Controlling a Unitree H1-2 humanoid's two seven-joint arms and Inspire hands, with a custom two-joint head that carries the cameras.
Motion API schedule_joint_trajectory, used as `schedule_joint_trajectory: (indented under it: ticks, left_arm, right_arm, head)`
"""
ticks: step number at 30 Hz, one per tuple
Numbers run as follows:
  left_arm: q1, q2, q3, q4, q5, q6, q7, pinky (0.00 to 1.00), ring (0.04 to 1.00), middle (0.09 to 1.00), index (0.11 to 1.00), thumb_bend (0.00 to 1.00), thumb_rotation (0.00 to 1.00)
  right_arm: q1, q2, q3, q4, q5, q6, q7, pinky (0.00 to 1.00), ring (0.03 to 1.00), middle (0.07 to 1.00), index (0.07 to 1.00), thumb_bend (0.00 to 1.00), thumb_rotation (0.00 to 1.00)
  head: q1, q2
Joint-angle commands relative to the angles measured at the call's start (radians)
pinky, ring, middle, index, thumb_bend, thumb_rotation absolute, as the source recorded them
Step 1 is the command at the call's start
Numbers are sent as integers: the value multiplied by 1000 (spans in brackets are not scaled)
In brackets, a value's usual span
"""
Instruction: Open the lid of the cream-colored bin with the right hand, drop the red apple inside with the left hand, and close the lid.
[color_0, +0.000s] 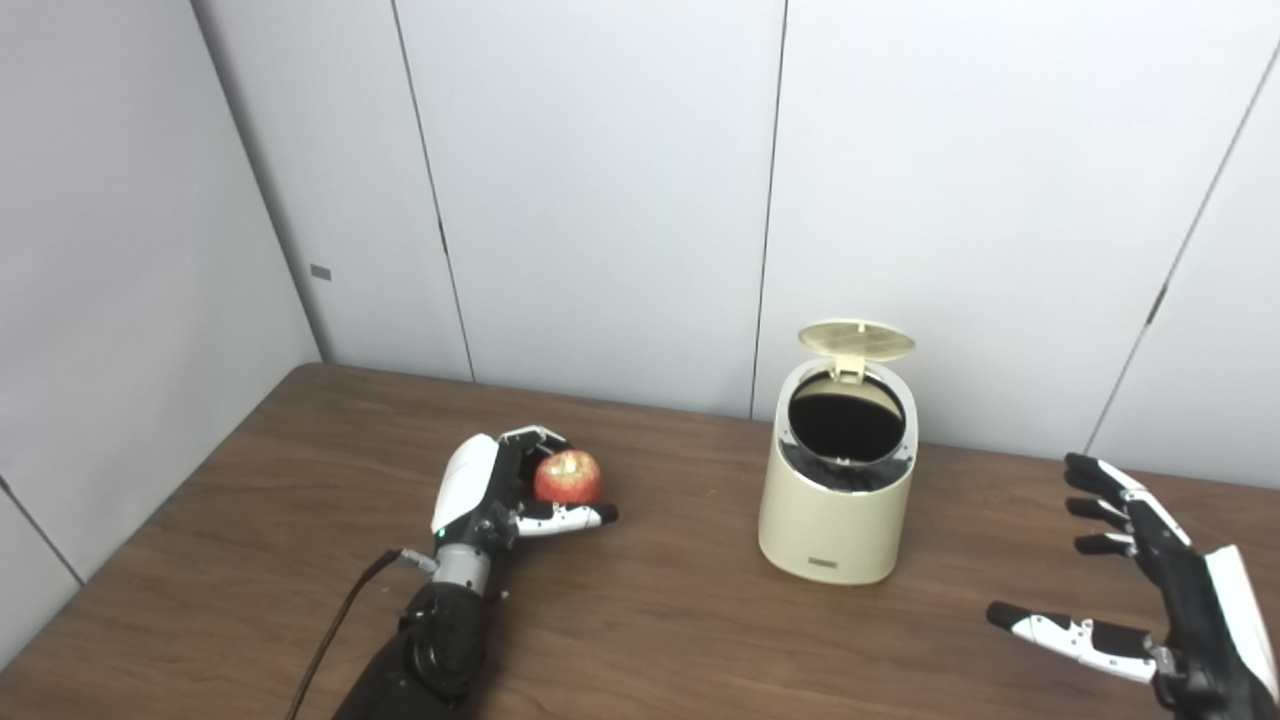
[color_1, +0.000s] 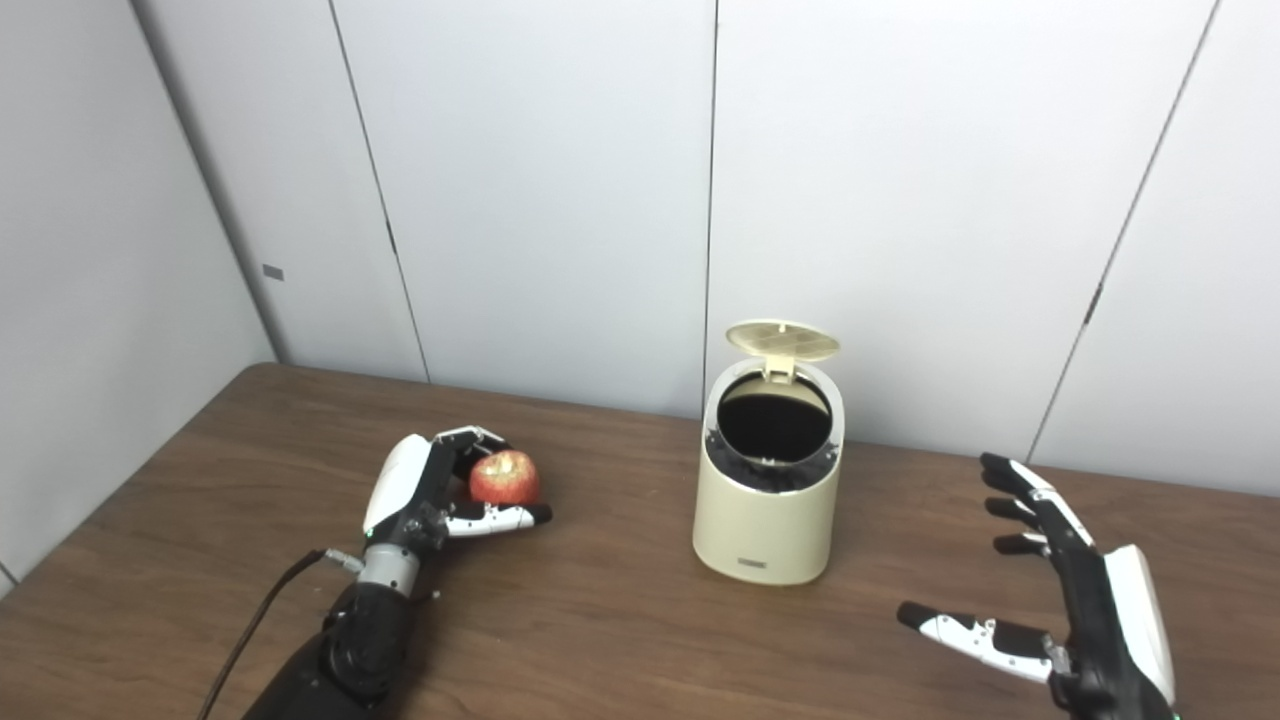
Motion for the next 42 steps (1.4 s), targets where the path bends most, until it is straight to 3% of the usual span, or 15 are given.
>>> schedule_joint_trajectory:
  ticks: [1, 6, 11, 15, 20, 22, 28, 31, 38, 42]
  left_arm:
    - [26, -7, -6, -6, 4, -6, 8, 580, 615, 485, 486, 525, 0]
    - [32, -17, -2, -93, 10, -5, 9, 591, 622, 496, 476, 525, 0]
    - [35, -40, 2, -223, 24, 47, -16, 597, 636, 506, 468, 524, 0]
    - [27, -57, -3, -309, 42, 64, -25, 551, 605, 508, 467, 524, 0]
    - [0, -77, -11, -407, 63, 83, -53, 389, 471, 487, 483, 525, 0]
    - [-15, -88, -17, -441, 72, 85, -60, 372, 461, 492, 479, 525, 0]
    - [-55, -125, -30, -509, 76, 110, -94, 413, 490, 506, 468, 524, 0]
    - [-77, -152, -42, -526, 85, 103, -96, 415, 470, 507, 467, 524, 0]
    - [-111, -192, -64, -534, 104, 115, -119, 398, 488, 501, 471, 525, 0]
    - [-133, -206, -70, -499, 80, 80, -124, 388, 479, 495, 474, 526, 0]
  right_arm:
    - [-36, -4, 2, -7, -8, -53, -25, 604, 748, 806, 818, 805, 0]
    - [-36, -8, 3, 36, 1, -93, -42, 627, 758, 811, 823, 808, 0]
    - [-39, -19, -1, 115, 3, -165, -65, 646, 762, 821, 834, 805, 0]
    - [-42, -21, -2, 161, 12, -205, -78, 666, 770, 833, 838, 802, 0]
    - [-49, -22, -1, 213, 7, -249, -98, 655, 765, 834, 837, 809, 0]
    - [-51, -16, 0, 223, 18, -251, -97, 661, 768, 838, 839, 809, 9]
    - [-49, -11, 13, 229, -12, -248, -111, 639, 758, 833, 835, 805, 88]
    - [-46, -7, 19, 229, -11, -247, -114, 637, 765, 838, 840, 791, 80]
    - [-47, 6, 26, 232, -29, -243, -133, 642, 772, 839, 843, 781, 73]
    - [-45, 9, 38, 227, -78, -218, -148, 662, 778, 842, 853, 780, 85]
  head:
    - [-7, -3]
    - [-26, -13]
    - [-45, -25]
    - [-66, -34]
    - [-91, -42]
    - [-103, -46]
    - [-127, -56]
    - [-137, -60]
    - [-169, -67]
    - [-183, -71]
